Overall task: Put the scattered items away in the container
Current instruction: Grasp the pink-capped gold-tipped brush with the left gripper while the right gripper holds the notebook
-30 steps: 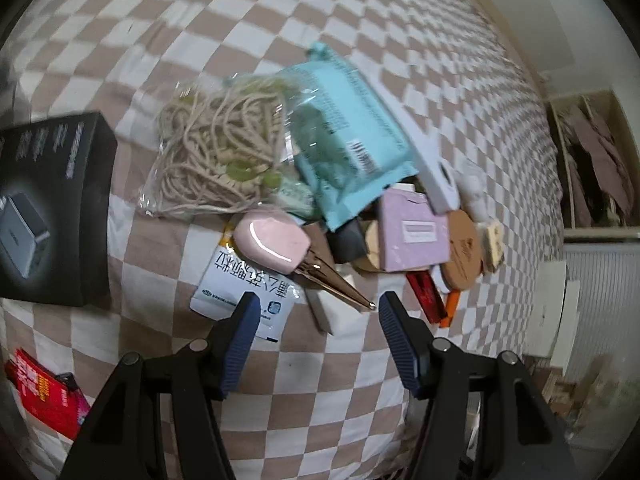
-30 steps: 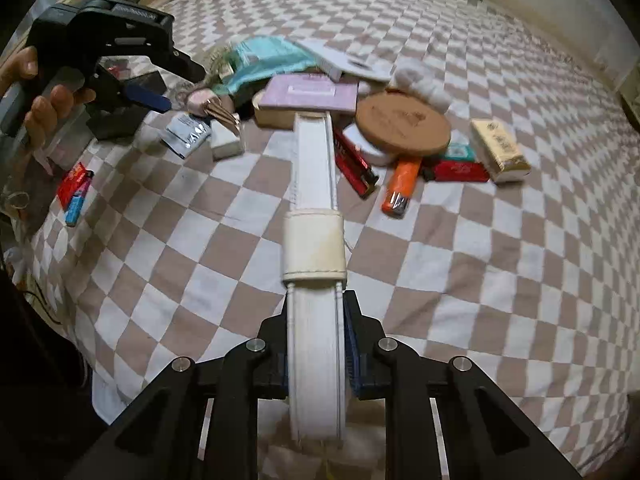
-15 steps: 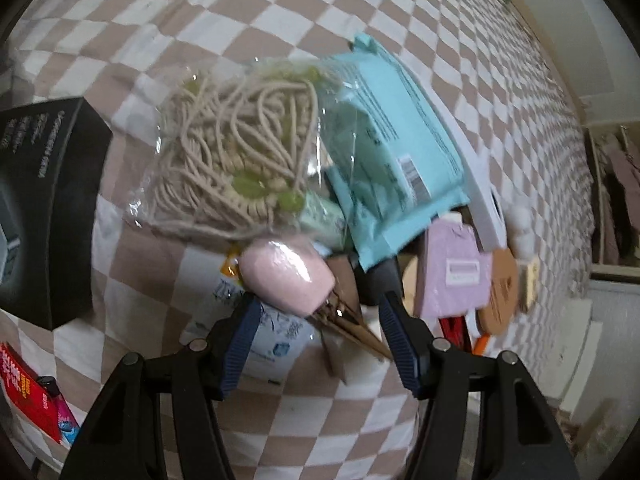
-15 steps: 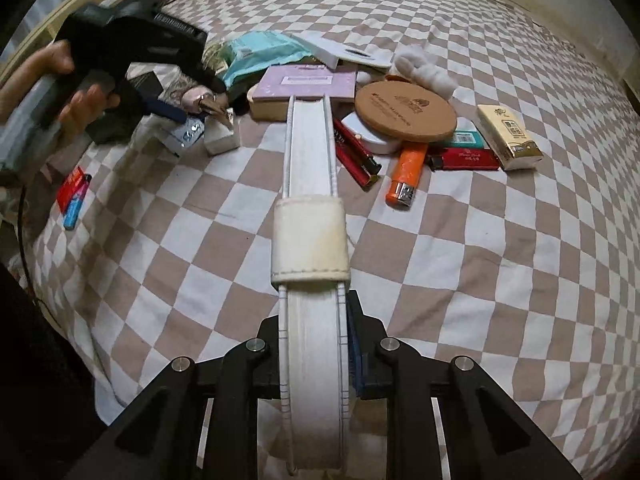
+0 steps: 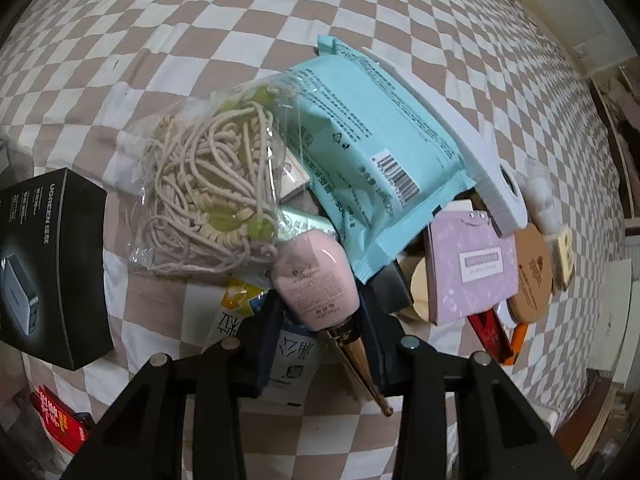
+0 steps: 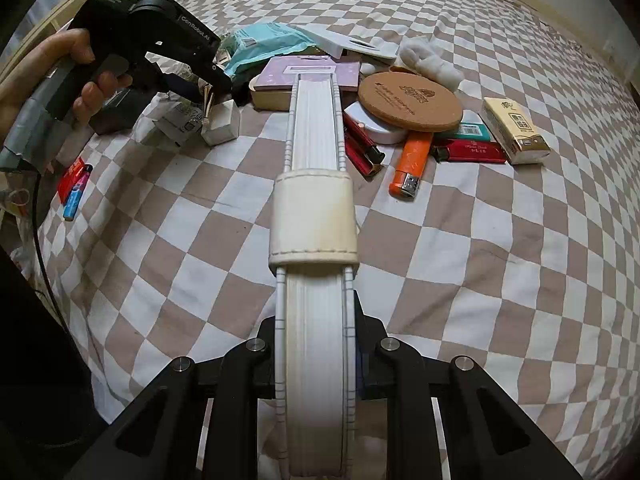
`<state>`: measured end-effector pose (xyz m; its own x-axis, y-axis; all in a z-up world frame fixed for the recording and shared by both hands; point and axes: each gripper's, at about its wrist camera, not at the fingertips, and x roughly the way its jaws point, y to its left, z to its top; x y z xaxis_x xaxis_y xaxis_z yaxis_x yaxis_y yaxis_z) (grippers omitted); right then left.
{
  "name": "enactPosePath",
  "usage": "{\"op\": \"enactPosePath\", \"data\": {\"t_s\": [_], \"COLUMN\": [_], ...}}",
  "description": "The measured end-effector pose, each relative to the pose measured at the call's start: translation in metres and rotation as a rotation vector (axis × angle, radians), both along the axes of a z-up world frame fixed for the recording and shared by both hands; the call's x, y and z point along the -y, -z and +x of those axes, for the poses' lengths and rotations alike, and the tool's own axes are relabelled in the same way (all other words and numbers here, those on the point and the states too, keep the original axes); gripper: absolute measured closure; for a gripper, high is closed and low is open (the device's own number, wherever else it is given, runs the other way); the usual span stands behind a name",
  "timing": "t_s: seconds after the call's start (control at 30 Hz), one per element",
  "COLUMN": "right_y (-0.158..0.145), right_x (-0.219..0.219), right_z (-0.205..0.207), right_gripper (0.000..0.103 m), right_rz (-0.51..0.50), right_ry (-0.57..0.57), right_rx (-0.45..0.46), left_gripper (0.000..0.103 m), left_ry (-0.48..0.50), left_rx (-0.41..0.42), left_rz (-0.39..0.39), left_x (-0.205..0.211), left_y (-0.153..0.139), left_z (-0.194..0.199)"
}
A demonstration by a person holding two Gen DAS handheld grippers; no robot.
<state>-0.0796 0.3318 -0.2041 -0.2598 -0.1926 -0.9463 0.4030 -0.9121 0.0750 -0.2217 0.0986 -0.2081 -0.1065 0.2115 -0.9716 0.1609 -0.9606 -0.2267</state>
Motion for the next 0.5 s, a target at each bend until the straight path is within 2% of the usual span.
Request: {"op": "enactPosePath", "data": {"t_s": [0.1,0.5], "right_y": [0.0,-0.001], "right_x": [0.001,-0.001], "right_z": [0.001,0.004], "right_gripper": [0.082,0.082], "right_rz": [0.006,0.004], "right_ry": [0.001,0.028], "right_rx": [0.004,0.023], "left_gripper": [0.068,0.071], "left_ry": [0.053,0.384], "left_rx": [0.013,0.012], "left_rz": [-0.005,-0.101], "left_x": [0.001,-0.005], "left_y": [0.0,-0.003], "left_z": [0.006,0.059]}}
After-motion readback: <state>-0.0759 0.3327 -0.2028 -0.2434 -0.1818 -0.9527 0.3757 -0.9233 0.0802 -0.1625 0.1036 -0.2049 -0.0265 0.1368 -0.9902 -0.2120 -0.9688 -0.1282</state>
